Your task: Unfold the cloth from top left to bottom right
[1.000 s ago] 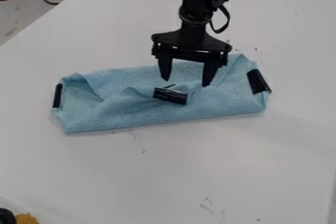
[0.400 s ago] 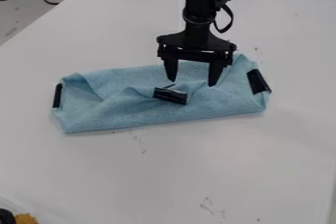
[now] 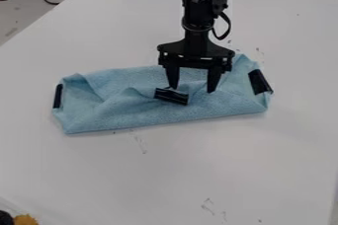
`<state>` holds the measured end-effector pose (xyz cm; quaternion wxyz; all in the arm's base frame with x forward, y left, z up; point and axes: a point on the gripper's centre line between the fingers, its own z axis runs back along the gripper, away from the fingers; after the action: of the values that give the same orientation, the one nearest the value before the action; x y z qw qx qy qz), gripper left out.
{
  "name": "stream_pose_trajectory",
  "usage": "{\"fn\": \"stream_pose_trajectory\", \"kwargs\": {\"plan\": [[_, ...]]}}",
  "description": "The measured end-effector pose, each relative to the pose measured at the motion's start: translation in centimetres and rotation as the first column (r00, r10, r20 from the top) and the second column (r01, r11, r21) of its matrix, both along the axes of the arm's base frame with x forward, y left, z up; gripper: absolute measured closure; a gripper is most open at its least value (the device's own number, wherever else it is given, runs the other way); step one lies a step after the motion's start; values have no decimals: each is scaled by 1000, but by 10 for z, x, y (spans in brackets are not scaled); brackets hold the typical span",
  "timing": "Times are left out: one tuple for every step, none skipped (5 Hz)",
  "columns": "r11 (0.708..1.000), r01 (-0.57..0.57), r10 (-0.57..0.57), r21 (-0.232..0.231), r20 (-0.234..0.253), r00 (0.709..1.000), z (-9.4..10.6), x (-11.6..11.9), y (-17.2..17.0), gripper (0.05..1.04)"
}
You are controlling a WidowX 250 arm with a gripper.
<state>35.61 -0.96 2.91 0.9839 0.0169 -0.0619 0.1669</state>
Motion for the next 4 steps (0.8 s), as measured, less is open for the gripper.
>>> {"fn": "stream_pose_trajectory", "kwargs": {"plan": [[1000, -9, 9, -20, 6, 1000, 1, 2, 0, 197], [999, -24, 23, -34, -15, 1000, -9, 2, 4, 489], [999, -22, 22, -41, -16, 1000, -10, 2, 6, 735], [999, -19, 18, -44, -25, 1000, -13, 2, 6, 711]]}}
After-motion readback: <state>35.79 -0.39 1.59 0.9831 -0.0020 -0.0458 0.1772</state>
